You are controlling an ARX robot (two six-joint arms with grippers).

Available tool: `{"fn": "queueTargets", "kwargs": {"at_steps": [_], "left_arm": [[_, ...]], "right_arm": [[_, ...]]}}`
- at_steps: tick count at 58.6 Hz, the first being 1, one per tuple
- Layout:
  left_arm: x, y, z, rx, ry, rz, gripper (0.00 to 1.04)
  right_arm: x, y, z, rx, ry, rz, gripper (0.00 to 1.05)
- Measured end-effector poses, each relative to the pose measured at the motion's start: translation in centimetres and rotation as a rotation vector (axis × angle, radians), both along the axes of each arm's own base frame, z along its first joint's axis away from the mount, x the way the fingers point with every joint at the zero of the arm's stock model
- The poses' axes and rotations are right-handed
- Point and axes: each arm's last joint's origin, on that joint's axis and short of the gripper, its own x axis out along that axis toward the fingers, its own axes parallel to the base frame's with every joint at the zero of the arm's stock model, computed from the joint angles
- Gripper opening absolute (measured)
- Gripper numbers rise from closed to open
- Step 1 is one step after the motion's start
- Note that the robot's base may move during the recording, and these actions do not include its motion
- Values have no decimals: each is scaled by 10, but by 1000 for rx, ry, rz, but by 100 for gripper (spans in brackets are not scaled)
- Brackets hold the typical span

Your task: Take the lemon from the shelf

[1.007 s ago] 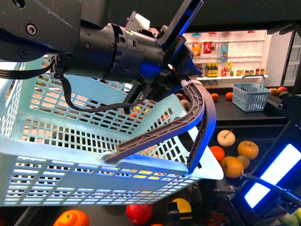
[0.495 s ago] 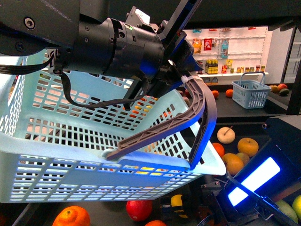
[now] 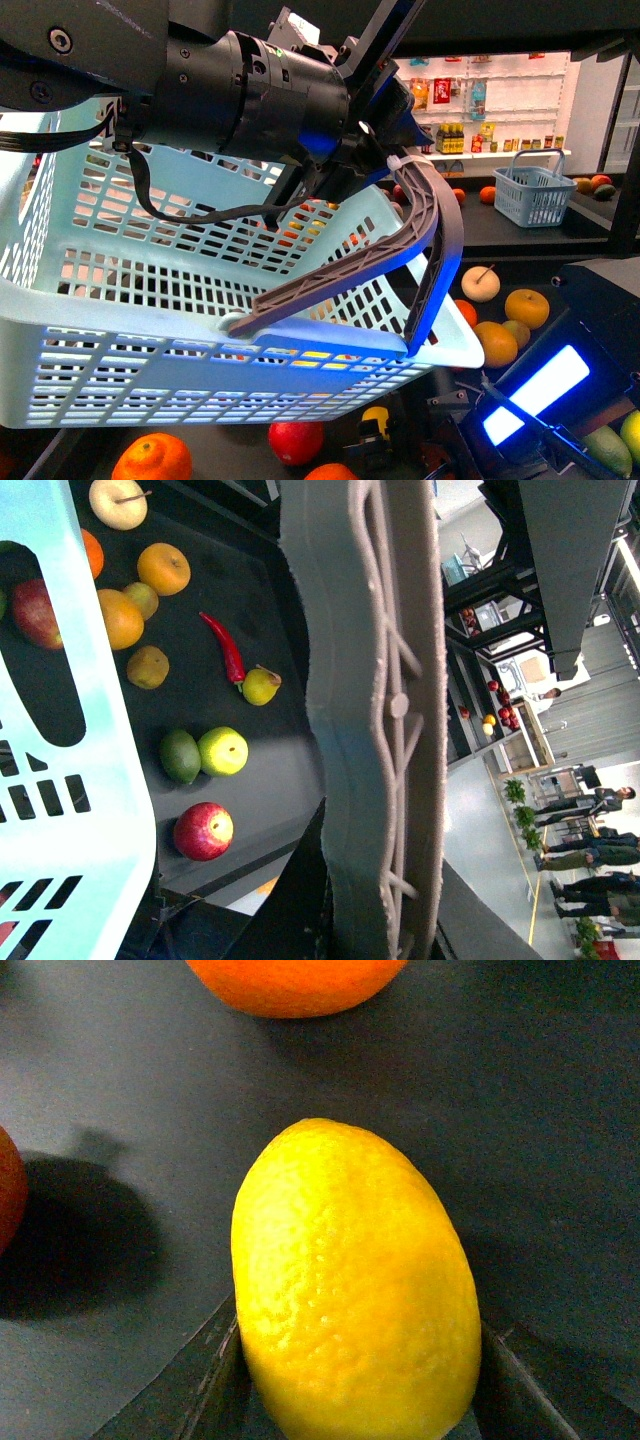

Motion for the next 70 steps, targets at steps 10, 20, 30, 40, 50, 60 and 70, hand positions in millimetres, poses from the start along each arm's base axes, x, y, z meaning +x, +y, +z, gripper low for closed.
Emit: {"fn": "queueTargets", "kwargs": {"at_steps": [10,20,30,40,50,60,70], "left_arm": [[0,0,0,0,0,0,10],[0,0,0,0,0,0,10],[0,0,0,0,0,0,10],[0,0,0,0,-1,1,10],[0,0,0,0,0,0,10],[0,0,0,0,0,0,10],[0,0,0,0,0,0,10]], "right_arm": [[-6,-15,10,2,-12,-22,51],[-15,-41,35,-19,-65,-47,51],[-33,-75,53,-52,-91,-76,50],[-58,-118,66,-76,-82,-128,50],[-80,-159,102,-78,-128,-198,50],[-89,-178,164,-53,-244,-231,50],[-97,-171,229,41,-359,-206,50]]}}
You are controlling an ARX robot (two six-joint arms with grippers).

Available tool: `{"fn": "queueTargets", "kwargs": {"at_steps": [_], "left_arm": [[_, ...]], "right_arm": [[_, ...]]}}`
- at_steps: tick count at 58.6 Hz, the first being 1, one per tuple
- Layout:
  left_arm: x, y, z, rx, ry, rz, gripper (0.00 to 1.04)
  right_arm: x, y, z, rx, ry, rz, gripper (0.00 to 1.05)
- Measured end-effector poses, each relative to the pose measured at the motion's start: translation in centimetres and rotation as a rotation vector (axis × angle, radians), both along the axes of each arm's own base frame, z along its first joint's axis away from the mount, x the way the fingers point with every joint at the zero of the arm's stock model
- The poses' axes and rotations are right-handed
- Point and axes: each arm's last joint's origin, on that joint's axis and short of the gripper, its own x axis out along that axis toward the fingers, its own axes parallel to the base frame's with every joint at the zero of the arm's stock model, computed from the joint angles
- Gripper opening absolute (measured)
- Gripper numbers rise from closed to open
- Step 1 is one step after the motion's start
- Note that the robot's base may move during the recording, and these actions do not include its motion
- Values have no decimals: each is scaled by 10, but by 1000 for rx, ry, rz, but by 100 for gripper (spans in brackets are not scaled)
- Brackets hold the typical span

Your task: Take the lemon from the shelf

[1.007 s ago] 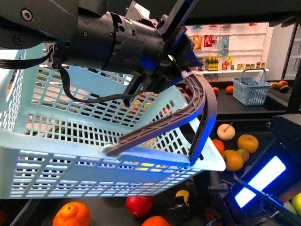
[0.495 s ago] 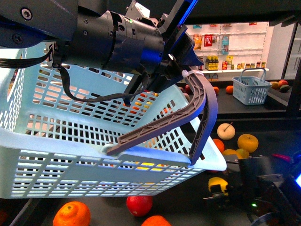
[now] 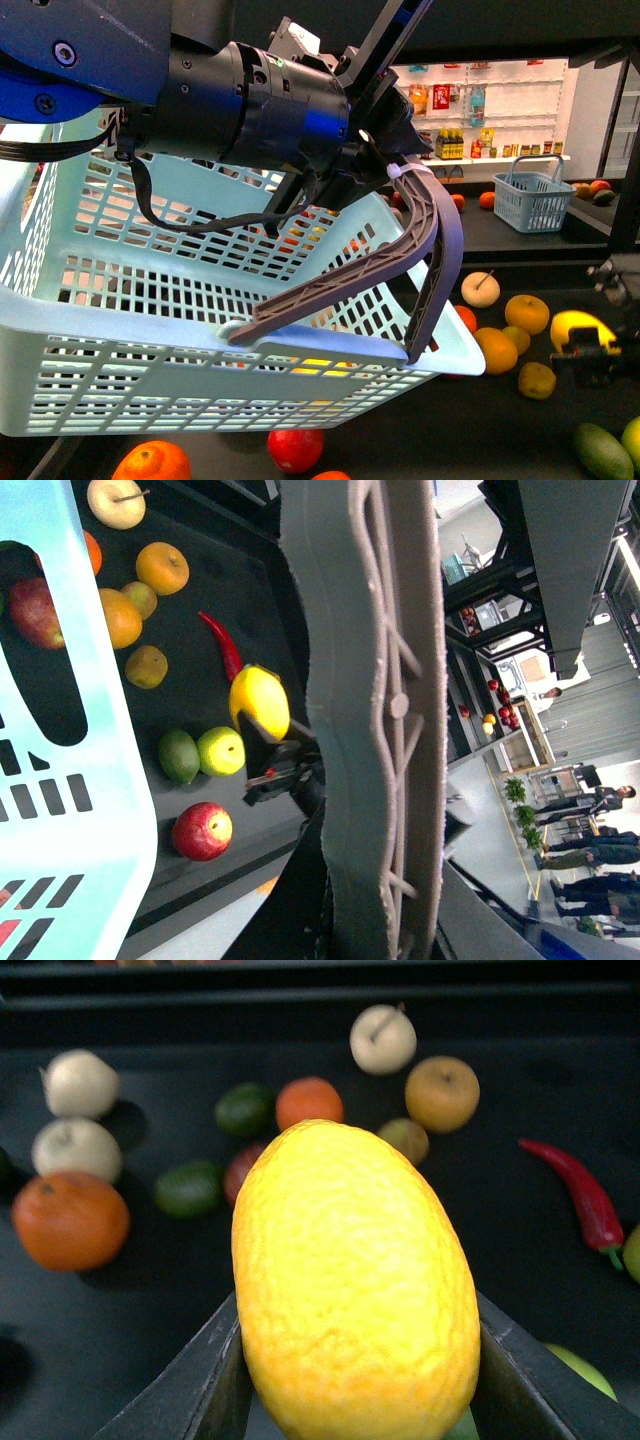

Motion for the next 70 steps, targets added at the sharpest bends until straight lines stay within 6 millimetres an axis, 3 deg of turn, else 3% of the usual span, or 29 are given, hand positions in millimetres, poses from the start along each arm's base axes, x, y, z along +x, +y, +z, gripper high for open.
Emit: {"fn": "queueTargets", "kwargs": {"at_steps": [7,11,20,25,58,70], "left_arm": [[0,0,0,0,0,0,10],[0,0,0,0,0,0,10],[0,0,0,0,0,0,10],[0,0,0,0,0,0,10],[0,0,0,0,0,0,10],[0,0,0,0,0,1,10]], "right_arm": [[-7,21,30,74,-46,56,50],[-11,44,45,130,-65,114,50],[-19,91,56,231,-57,222,50],[-22,104,54,259,-41,252,50],[-33,150,31,299,39,345,50],[-34,152,25,288,54,350,80]]}}
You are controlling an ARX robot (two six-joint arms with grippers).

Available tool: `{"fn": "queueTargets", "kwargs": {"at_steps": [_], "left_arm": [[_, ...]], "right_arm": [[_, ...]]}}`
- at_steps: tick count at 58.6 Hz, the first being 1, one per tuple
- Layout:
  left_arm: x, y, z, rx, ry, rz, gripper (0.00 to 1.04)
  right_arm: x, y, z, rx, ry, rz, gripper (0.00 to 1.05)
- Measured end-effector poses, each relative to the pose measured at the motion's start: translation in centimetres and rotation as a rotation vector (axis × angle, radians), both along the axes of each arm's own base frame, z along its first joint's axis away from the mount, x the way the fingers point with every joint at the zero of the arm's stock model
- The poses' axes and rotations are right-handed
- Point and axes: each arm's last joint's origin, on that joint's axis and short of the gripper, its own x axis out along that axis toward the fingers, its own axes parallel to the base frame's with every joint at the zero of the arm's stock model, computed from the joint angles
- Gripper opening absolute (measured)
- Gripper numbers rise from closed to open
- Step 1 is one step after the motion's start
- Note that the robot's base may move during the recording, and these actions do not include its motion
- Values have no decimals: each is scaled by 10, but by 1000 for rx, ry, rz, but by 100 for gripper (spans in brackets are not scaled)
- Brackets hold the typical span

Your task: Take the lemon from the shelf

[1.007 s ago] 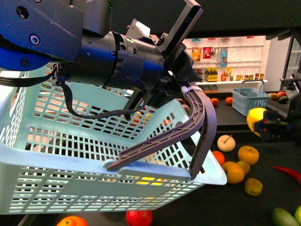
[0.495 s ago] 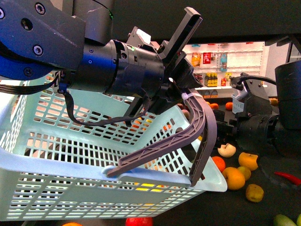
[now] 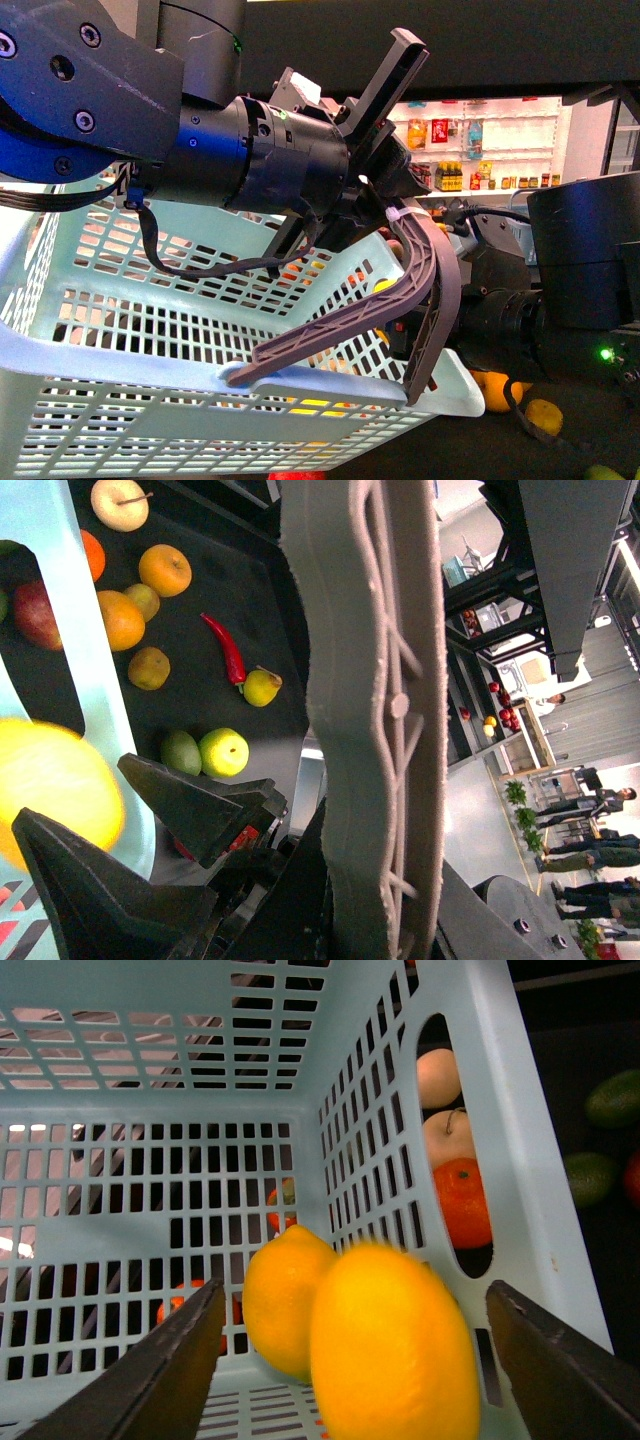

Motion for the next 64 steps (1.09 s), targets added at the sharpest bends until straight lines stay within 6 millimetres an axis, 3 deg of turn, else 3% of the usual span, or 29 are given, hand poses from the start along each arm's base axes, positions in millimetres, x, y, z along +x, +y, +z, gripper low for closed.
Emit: {"fn": "queueTargets", "kwargs": {"at_steps": [10,17,27,31,36,56,64], "left_arm": [[0,0,0,-2,3,-1,10],[0,0,0,-2,3,-1,10],[0,0,0,-2,3,1,10],[0,0,0,-2,3,0,10],[0,0,0,-2,3,0,10],[0,0,0,-2,3,1,10],[0,0,0,-2,3,0,10]], "right_arm": [[1,-7,1,-21,0,-40,104],[-4,-28,14,-88,-40,-124,102],[-31,-75,58,-155,-146,-274,102],[-55,-96,77,-189,-212,-343,102],[-88,-108,86,-229,-259,-380,102],[-216,-107,91,-268,-326,-445,102],[-261,-105,78,-282,-302,-371,81]]}}
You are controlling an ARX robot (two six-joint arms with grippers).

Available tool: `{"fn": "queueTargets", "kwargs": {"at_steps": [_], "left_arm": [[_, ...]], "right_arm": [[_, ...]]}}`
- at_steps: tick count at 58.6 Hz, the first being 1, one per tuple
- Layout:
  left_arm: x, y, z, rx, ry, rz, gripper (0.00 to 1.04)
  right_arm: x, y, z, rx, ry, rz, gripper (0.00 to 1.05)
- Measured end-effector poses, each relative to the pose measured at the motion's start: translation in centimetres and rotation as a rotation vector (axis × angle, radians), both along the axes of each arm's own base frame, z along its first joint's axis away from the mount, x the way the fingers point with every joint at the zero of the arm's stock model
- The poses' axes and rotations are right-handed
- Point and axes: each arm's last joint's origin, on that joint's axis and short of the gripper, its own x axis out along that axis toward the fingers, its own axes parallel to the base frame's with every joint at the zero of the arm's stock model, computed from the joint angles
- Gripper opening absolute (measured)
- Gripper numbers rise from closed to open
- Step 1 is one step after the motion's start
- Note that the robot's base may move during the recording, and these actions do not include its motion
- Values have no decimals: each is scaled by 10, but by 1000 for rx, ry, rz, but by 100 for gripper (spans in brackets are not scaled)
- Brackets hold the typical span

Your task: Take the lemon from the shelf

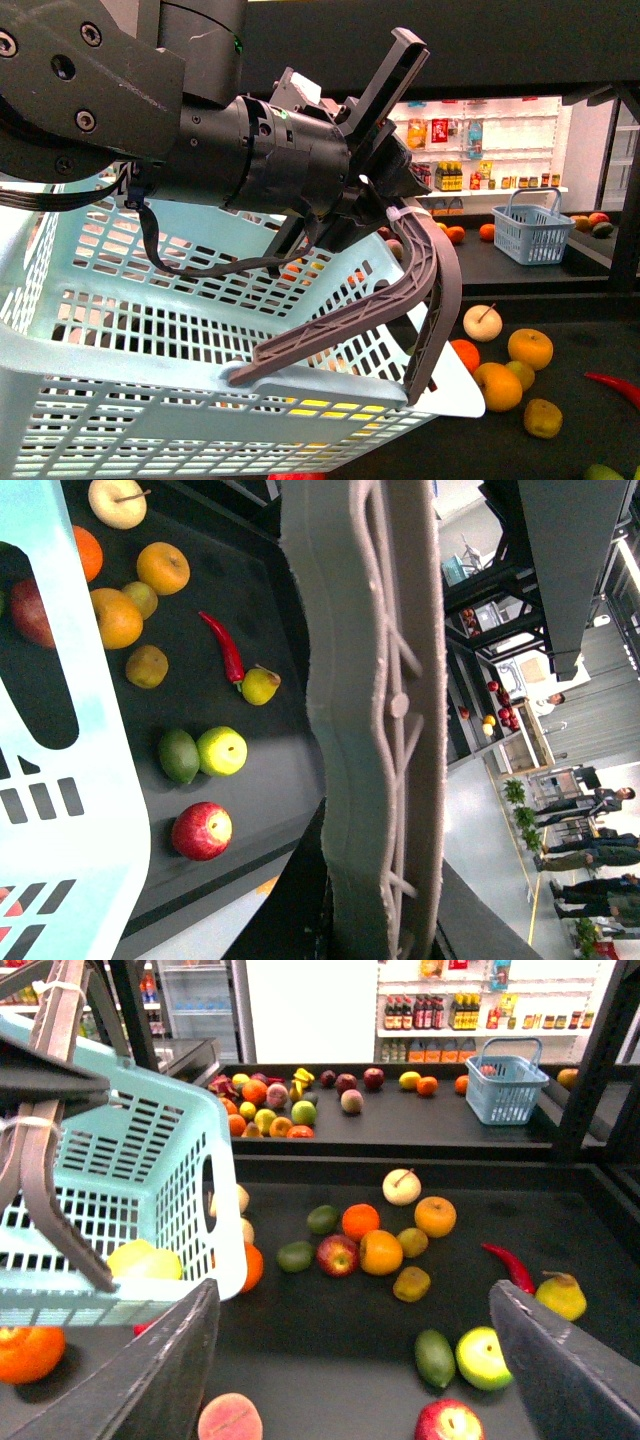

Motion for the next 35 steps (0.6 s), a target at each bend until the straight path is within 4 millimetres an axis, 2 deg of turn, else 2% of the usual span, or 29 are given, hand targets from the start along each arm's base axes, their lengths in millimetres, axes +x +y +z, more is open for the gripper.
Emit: {"fn": "queueTargets", "kwargs": {"at_steps": [3,6,16,25,27,35], "left_arm": [[0,0,0,0,0,2,10],[0,0,0,0,0,2,10],[-1,-1,0,-1,1,-4,10],[0,-1,0,-1,1,-2,10],[0,-1,0,-1,1,-2,10],[0,-1,0,-2,3,-1,10]], "right_arm": [[-13,0,-9,-4,-23,1,71],[-18,0,-14,-6,-53,1,64],[-18,0,-49,-7,-28,1,34],[-18,0,-53,-8,-39,1,7],[-19,0,-53,-9,-43,1,5],[-19,0,-57,-9,-43,1,7]]}}
